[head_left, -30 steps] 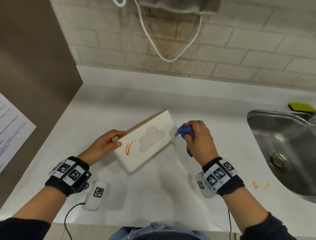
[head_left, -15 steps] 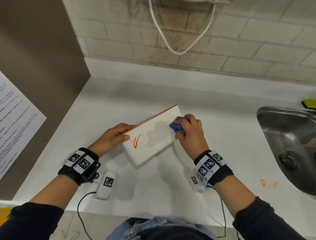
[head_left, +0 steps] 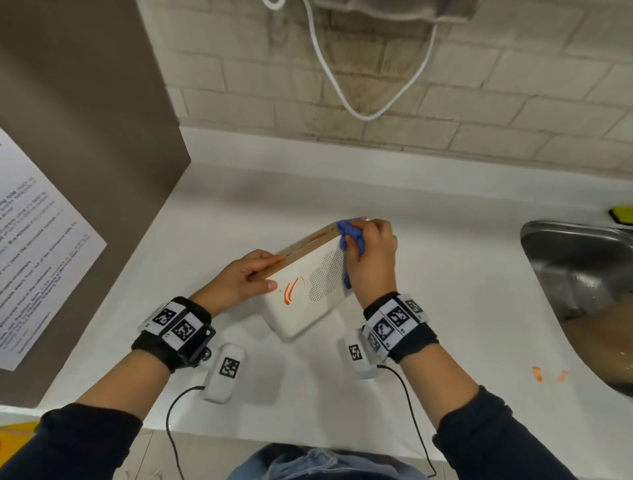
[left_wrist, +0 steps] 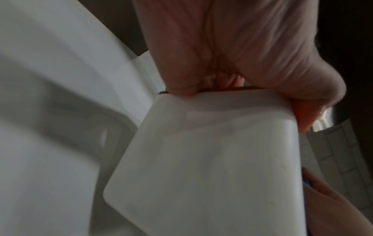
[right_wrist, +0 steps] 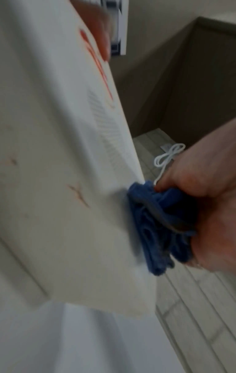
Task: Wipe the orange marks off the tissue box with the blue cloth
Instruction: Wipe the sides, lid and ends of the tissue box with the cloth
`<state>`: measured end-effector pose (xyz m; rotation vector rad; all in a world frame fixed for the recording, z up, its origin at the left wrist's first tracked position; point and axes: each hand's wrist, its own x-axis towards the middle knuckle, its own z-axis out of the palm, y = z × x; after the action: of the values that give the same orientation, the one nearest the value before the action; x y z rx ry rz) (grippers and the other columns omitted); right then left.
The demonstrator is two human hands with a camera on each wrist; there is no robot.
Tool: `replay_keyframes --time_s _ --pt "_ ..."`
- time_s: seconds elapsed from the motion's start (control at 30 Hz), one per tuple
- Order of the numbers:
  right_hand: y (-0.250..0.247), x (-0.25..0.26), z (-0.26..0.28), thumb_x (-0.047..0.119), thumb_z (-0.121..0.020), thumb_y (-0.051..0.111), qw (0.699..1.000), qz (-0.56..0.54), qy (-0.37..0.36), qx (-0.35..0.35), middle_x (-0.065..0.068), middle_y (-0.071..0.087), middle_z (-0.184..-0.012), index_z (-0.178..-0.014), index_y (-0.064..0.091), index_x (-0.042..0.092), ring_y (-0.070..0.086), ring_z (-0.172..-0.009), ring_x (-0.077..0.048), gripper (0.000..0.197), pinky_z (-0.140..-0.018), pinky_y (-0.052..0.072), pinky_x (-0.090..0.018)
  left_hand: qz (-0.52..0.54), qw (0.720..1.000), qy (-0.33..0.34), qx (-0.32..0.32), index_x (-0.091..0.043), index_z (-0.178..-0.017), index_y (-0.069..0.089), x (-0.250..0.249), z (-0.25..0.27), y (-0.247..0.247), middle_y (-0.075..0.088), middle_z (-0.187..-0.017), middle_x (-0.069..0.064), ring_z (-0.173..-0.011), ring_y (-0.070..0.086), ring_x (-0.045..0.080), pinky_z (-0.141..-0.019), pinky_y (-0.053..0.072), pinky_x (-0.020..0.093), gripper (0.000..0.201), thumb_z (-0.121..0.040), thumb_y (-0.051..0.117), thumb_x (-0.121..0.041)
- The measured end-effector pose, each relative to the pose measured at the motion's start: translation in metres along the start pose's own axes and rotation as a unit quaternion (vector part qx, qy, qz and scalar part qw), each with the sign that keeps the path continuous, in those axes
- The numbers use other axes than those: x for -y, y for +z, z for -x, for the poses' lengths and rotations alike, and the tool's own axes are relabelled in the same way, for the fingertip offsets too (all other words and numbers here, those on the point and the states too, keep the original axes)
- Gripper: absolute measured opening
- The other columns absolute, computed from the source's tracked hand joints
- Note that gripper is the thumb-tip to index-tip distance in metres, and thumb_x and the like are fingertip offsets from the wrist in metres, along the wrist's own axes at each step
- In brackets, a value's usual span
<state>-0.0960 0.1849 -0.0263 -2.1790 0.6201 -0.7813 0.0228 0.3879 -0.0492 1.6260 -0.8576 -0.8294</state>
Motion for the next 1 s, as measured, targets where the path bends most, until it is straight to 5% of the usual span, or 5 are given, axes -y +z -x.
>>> replay_keyframes --time_s 0.33,0.47,0.63,0.77,1.0 --pt "0.000 -0.013 -0.010 -0.005 -0.083 0.054 0.996 0.054 -0.009 -0.065 -0.020 0.052 -0.110 -0.094 0.059 0.005 0.053 -0.096 -0.037 0.016 -0.085 0.050 -0.045 0.012 1.000 -0.005 -0.004 -0.032 -0.115 0.055 0.006 -0.005 -0.005 0.052 -0.110 0.002 -0.100 0.054 -0.004 -0.089 0.041 0.011 0.056 -0.060 0.066 -0.042" --pt "-0.001 -0.020 0.010 0.003 -0.085 0.053 0.992 0.075 -0.099 0.029 -0.020 0.050 -0.113 -0.105 0.057 0.008 0.051 -0.096 -0.035 0.021 -0.078 0.050 -0.040 0.004 1.000 -0.007 0.009 -0.029 -0.116 0.055 0.004 -0.005 -0.006 0.052 -0.109 0.000 -0.099 0.054 -0.006 -0.088 0.041 0.010 0.059 -0.060 0.066 -0.041" --pt "-0.024 -0.025 -0.024 0.007 -0.091 0.048 0.997 -0.015 0.077 -0.022 -0.014 0.053 -0.111 -0.088 0.055 0.023 0.062 -0.092 -0.030 0.018 -0.059 0.057 -0.034 -0.003 1.000 -0.014 -0.006 -0.031 -0.117 0.054 -0.001 -0.008 -0.007 0.053 -0.112 0.001 -0.105 0.054 0.001 -0.092 0.040 0.014 0.057 -0.062 0.062 -0.045" --pt "-0.020 0.021 0.014 0.006 -0.091 0.048 0.988 -0.121 -0.059 0.071 -0.011 0.059 -0.105 -0.098 0.050 0.022 0.057 -0.102 -0.017 0.017 -0.092 0.046 -0.033 -0.012 1.000 -0.023 0.002 -0.038 -0.116 0.056 0.002 -0.010 -0.008 0.053 -0.113 0.000 -0.117 0.049 0.016 -0.104 0.034 0.028 0.051 -0.066 0.058 -0.050" --pt "0.036 0.042 0.058 0.027 -0.087 0.045 0.974 0.079 -0.162 0.135 -0.012 0.054 -0.112 -0.109 0.057 0.016 0.046 -0.095 -0.026 0.027 -0.085 0.035 -0.038 -0.013 1.000 0.005 -0.023 -0.033 -0.119 0.053 0.004 -0.007 -0.002 0.054 -0.121 0.007 -0.118 0.049 0.016 -0.102 0.033 0.025 0.081 -0.063 0.035 -0.088"
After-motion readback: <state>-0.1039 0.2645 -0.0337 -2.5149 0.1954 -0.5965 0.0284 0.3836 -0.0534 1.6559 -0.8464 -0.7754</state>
